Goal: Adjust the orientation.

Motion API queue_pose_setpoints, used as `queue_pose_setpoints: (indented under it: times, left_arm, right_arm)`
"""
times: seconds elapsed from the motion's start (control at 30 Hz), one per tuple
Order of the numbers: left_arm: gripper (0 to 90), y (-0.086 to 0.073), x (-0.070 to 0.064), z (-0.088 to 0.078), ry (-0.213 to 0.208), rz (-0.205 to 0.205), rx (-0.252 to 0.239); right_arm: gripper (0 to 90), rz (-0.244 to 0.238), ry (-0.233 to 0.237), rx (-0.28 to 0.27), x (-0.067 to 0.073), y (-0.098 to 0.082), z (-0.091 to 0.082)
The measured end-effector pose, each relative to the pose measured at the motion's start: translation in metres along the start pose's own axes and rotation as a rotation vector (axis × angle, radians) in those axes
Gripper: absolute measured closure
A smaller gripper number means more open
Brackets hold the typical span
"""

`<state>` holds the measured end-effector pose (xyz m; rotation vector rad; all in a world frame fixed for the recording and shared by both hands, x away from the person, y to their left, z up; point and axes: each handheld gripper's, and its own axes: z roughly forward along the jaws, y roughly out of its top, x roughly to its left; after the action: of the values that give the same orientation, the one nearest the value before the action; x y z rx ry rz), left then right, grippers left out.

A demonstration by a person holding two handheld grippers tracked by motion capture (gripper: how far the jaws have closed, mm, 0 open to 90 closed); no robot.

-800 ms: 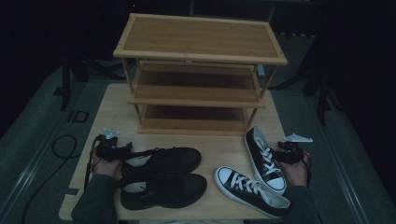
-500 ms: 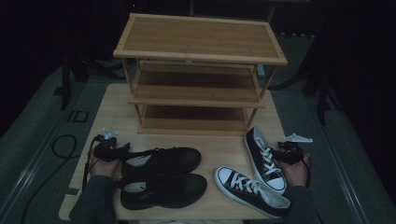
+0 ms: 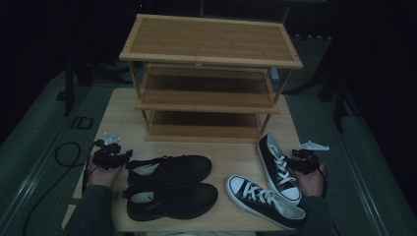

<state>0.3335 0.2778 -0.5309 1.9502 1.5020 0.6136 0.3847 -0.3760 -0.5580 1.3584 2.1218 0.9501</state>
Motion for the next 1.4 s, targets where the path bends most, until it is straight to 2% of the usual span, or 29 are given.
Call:
queue_pose_setpoints:
  times: [0.17, 0.47, 0.6, 0.7, 0.73, 0.77, 0.8, 0.87, 0.93, 0.97, 1.0, 1.03, 1.2, 1.23, 1.4]
  left_arm:
    - [48.8, 0.006, 0.002, -0.017, -0.029, 0.026, -0.013]
    - [48.9, 0.017, 0.001, -0.036, -0.096, 0.05, -0.024]
    - [48.8, 0.027, -0.008, -0.049, -0.137, 0.092, -0.038]
    - [50.2, 0.033, -0.015, -0.055, -0.153, 0.129, -0.039]
    - [51.8, 0.033, -0.015, -0.055, -0.153, 0.129, -0.039]
    - [53.1, 0.036, -0.02, -0.059, -0.161, 0.153, -0.04]
    - [53.4, 0.036, -0.02, -0.059, -0.161, 0.153, -0.04]
    - [53.9, 0.042, -0.026, -0.063, -0.177, 0.184, -0.038]
    - [54.0, 0.043, -0.028, -0.064, -0.179, 0.192, -0.036]
    - [54.1, 0.047, -0.032, -0.067, -0.186, 0.222, -0.028]
    - [54.1, 0.047, -0.032, -0.067, -0.186, 0.222, -0.028]
    - [54.3, 0.05, -0.034, -0.069, -0.192, 0.246, -0.018]
    - [54.8, 0.055, -0.039, -0.072, -0.191, 0.276, -0.01]
    - [54.8, 0.056, -0.04, -0.073, -0.208, 0.281, -0.009]
    - [54.8, 0.058, -0.044, -0.072, -0.226, 0.314, 0.006]
  right_arm:
    - [39.2, 0.0, 0.001, 0.0, 0.0, 0.0, 0.0]
    - [39.2, 0.0, 0.001, 0.0, 0.0, 0.0, 0.0]
    - [39.2, 0.0, 0.001, 0.0, 0.0, 0.0, 0.0]
    - [39.2, 0.0, 0.001, 0.0, 0.0, 0.0, 0.0]
    - [39.2, 0.0, 0.001, 0.0, 0.0, 0.0, 0.0]
    - [39.2, 0.0, 0.001, 0.0, 0.0, 0.0, 0.0]
    - [39.2, 0.0, 0.001, 0.0, 0.0, 0.0, 0.0]
    - [39.2, 0.0, 0.0, 0.0, 0.0, 0.0, 0.0]
    - [39.2, 0.0, 0.001, 0.0, 0.0, 0.0, 0.0]
    - [39.2, 0.0, 0.001, 0.0, 0.0, 0.0, 0.0]
    - [39.2, 0.0, 0.001, 0.0, 0.0, 0.0, 0.0]
    - [39.2, 0.0, 0.001, 0.0, 0.0, 0.0, 0.0]
    - [39.3, 0.0, 0.001, 0.0, 0.0, 0.0, 0.0]
    - [39.2, 0.0, 0.001, 0.0, 0.0, 0.0, 0.0]
    - [39.2, 0.0, 0.0, 0.0, 0.0, 0.0, 0.0]
